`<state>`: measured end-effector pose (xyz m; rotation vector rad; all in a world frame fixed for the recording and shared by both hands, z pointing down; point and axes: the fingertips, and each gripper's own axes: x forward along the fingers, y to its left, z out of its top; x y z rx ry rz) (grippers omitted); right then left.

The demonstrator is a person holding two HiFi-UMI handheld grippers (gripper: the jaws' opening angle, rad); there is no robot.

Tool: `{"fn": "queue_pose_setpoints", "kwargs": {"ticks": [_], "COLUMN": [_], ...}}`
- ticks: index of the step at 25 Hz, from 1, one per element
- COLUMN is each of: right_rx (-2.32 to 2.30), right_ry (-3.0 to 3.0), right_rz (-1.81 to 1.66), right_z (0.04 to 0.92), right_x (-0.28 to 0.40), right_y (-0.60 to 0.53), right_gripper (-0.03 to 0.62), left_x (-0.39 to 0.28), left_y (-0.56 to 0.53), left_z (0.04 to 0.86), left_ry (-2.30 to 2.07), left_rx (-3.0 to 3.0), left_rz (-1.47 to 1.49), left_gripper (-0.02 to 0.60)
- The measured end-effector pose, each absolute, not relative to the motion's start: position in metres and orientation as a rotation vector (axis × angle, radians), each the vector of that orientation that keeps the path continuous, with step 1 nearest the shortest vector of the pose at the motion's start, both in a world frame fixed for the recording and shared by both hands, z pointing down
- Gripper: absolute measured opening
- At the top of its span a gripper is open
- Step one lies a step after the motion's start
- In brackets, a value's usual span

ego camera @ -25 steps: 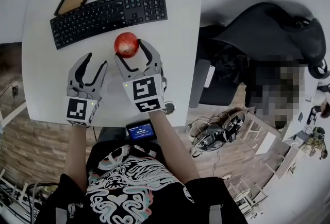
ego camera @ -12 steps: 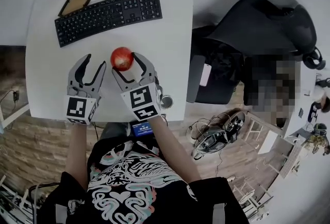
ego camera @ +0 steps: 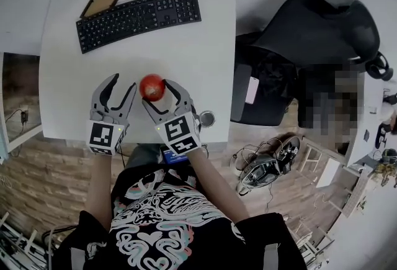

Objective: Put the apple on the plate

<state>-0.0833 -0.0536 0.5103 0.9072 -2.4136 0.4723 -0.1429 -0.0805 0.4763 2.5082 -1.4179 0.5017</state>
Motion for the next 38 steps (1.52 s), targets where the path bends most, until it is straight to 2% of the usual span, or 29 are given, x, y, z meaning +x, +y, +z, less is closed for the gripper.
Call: {"fn": "queue_pose_setpoints", "kwargs": {"ticks": [14,26,38], "right_rx": [0.761,0.753,0.804], "right_ry": [-2.477,-2.454,-2.366], "right_rz": [0.516,0.616,0.531], "right_z": [0.539,0.549,0.551], "right_x": [-0.106,-0.095,-0.075], "right_y": [-0.030,-0.023,-0.014], "right_gripper": [0.311,0.311,0.325], "left_x": [-0.151,-0.144,-0.122], "left_y": [-0.072,-0.046,-0.037], "left_z": [0.498,0.533,0.522], "left_ry": [-1.368,-1.244,-1.202], "left_rx": [2.482,2.434,2.571], "left_rz": [0.524,0.584,0.737], "left_gripper": [0.203,0.208,0.214]}}
